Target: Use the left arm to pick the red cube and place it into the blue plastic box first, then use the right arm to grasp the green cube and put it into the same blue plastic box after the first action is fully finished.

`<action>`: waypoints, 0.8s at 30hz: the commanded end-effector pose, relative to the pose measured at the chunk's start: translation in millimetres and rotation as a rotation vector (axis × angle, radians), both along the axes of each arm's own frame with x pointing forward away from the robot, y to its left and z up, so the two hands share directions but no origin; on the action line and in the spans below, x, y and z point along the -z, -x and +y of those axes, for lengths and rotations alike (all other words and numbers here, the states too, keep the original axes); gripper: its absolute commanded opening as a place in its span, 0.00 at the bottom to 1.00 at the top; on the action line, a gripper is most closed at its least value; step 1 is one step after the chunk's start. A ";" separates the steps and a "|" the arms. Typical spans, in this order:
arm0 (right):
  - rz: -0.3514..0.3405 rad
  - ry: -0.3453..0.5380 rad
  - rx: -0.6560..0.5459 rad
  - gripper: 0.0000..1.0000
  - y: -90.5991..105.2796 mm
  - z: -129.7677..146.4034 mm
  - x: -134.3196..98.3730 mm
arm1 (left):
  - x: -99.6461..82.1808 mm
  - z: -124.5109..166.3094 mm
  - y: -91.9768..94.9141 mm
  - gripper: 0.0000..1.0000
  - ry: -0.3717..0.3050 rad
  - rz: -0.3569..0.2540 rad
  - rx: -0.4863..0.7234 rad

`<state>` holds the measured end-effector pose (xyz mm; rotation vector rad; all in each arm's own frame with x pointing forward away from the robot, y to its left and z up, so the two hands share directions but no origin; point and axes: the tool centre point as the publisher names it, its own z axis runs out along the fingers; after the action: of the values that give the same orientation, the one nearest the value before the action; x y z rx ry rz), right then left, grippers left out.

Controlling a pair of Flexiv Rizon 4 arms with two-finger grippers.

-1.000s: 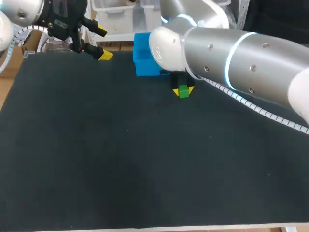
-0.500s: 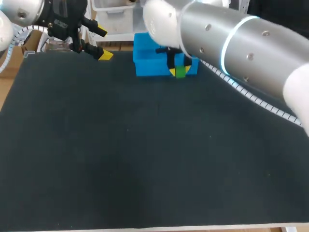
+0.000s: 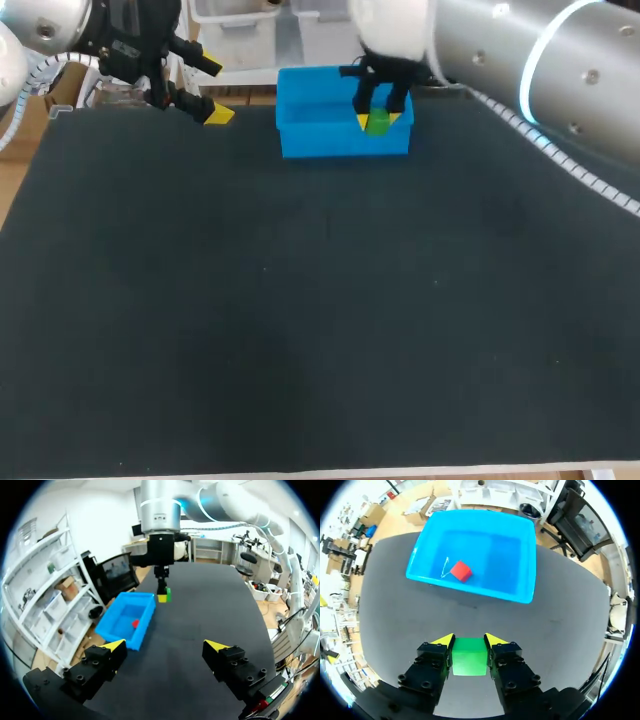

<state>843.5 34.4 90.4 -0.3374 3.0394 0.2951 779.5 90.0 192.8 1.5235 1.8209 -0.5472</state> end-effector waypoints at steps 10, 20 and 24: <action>-0.016 -0.167 -0.054 0.00 -25.9 -5.8 -13.2 | -0.3 0.1 -1.4 1.00 -0.002 0.002 0.003; -0.007 -0.233 -0.101 0.00 -49.5 -3.2 -22.0 | -0.3 0.1 -1.4 1.00 -0.002 0.002 0.003; -0.006 -0.253 -0.115 0.00 -60.0 -2.8 -26.5 | -0.3 0.1 -1.4 1.00 -0.002 0.002 0.003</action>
<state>878.6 29.2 114.0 -0.4515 2.8629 0.6516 779.5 89.9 192.8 1.5236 1.8209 -0.5472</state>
